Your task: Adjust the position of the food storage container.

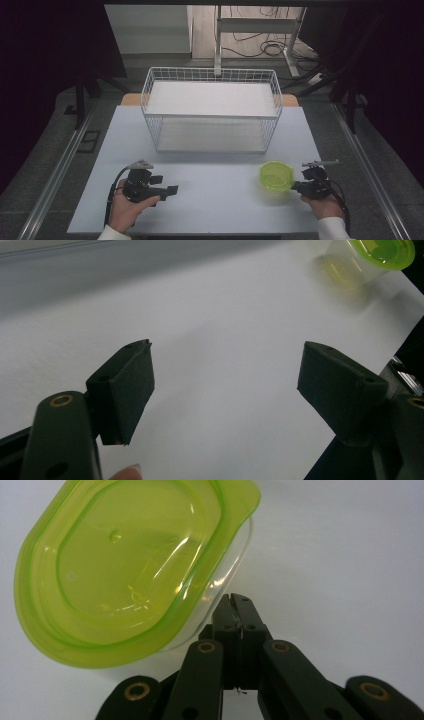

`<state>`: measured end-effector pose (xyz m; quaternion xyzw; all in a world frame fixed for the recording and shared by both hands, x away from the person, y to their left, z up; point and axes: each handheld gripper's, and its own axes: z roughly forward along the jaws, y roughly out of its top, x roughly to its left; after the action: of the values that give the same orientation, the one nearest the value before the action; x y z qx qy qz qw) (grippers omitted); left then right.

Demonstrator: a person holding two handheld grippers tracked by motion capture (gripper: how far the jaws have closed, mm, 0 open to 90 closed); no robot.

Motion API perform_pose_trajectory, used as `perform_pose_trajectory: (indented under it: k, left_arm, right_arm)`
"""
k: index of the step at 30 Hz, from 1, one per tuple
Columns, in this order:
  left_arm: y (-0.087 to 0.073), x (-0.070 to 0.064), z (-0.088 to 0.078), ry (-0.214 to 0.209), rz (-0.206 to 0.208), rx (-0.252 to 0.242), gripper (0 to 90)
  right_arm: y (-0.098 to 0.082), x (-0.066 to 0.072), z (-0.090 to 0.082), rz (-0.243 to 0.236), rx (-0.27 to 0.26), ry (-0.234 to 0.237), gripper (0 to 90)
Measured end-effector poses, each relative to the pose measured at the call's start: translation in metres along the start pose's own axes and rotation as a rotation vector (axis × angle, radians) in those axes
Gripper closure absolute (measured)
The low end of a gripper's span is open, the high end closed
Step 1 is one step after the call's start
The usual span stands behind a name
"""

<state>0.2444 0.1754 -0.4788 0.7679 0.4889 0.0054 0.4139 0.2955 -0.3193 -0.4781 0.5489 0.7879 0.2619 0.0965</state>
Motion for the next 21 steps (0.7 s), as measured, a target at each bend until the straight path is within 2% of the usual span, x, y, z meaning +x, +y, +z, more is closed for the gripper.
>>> perform_pose_trajectory:
  k: [11,21]
  left_arm:
    - [0.001,0.002,-0.001,0.0,-0.002,-0.003,22.5]
    - [0.0,0.002,0.0,0.001,-0.003,0.002,22.5]
  right_arm:
    - [0.011,0.026,0.015,-0.058,-0.003,0.017,89.1]
    - [0.021,0.031,0.025,-0.097,-0.03,0.035,89.1]
